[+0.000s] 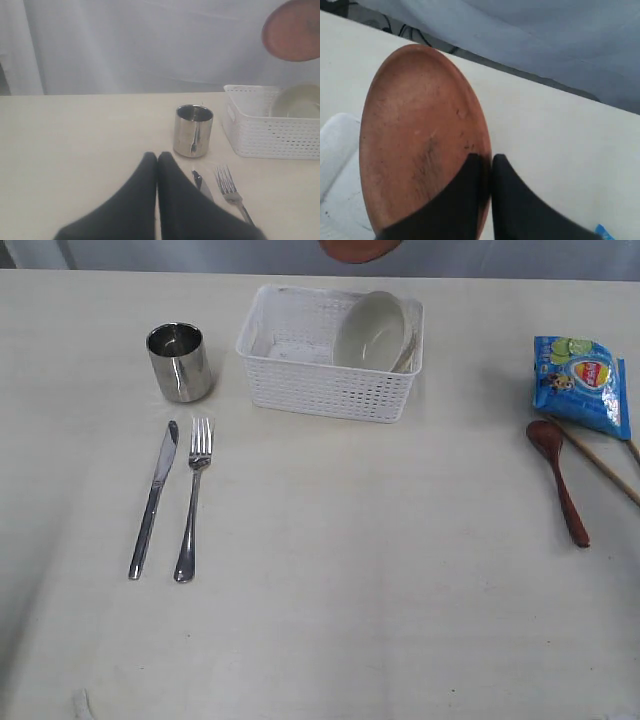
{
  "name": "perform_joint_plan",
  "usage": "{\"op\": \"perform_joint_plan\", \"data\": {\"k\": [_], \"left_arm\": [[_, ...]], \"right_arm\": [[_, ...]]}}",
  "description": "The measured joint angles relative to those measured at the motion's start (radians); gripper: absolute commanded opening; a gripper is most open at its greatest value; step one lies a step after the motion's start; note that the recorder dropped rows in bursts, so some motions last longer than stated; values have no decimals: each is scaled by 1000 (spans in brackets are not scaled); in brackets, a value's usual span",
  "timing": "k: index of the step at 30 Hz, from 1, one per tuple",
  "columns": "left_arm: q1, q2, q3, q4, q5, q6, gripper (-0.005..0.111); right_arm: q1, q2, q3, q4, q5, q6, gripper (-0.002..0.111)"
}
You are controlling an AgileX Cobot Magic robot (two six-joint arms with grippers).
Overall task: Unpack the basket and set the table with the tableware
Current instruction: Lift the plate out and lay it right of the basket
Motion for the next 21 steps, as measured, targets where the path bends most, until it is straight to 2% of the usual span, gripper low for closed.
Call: {"op": "perform_joint_plan", "data": {"k": [5,9,13,21], "left_arm": [[0,0,0,0,0,0,0],[0,0,0,0,0,0,0],[0,0,0,0,0,0,0],[0,0,0,0,0,0,0]], "right_arm": [[-264,-9,2,222,4,-43,0],[-372,-5,37,261,4,-56,0],[-434,37,88,352,2,-92,0],[-446,180,122,392,2,-120,0]]}}
